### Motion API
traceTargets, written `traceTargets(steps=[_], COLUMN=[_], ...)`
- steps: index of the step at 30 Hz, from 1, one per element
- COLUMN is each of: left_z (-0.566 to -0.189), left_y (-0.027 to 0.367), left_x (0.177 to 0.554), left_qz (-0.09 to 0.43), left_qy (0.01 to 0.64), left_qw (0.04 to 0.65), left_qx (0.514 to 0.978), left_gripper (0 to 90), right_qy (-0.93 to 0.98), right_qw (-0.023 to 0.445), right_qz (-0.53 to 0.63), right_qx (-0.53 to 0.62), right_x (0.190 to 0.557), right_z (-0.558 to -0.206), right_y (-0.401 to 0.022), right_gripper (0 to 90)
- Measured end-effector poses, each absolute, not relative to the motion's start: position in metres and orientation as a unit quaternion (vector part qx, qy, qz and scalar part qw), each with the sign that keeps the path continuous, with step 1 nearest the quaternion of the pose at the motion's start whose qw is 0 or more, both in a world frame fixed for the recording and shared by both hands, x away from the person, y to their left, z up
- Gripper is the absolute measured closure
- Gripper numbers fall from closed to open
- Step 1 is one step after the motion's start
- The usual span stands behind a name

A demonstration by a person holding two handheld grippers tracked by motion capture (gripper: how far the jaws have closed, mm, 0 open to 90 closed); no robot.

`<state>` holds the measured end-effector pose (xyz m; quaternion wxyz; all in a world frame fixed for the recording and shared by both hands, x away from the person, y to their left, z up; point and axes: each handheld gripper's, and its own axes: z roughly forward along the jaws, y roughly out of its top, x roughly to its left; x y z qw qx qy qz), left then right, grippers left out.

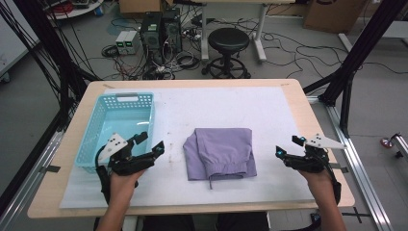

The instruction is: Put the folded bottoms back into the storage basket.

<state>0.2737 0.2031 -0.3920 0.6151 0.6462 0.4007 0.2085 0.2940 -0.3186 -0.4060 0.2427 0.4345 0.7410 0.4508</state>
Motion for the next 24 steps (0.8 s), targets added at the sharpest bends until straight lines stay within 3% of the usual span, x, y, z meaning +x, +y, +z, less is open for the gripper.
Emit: traceTargets(steps=[8, 13, 24], left_z=[-0.403, -0.41, -0.434], left_y=[0.162, 0.144, 0.123], left_x=[0.279, 0.285, 0.304], left_qz=[0.176, 0.167, 0.152], left_qy=[0.389, 0.395, 0.449], left_qw=[0.608, 0.594, 0.508], left_qx=[0.669, 0.681, 0.719], left_gripper=[32.7, 33.0, 37.1], right_qy=[0.74, 0.739, 0.734], right_qw=[0.242, 0.242, 0.243], right_qz=[0.453, 0.455, 0.458], right_qx=[0.434, 0.435, 0.438], right_x=[0.294, 0.294, 0.292], right_z=[-0.406, -0.405, -0.406], right_y=[-0.321, -0.322, -0.327], right_gripper=[21.0, 21.0, 21.0])
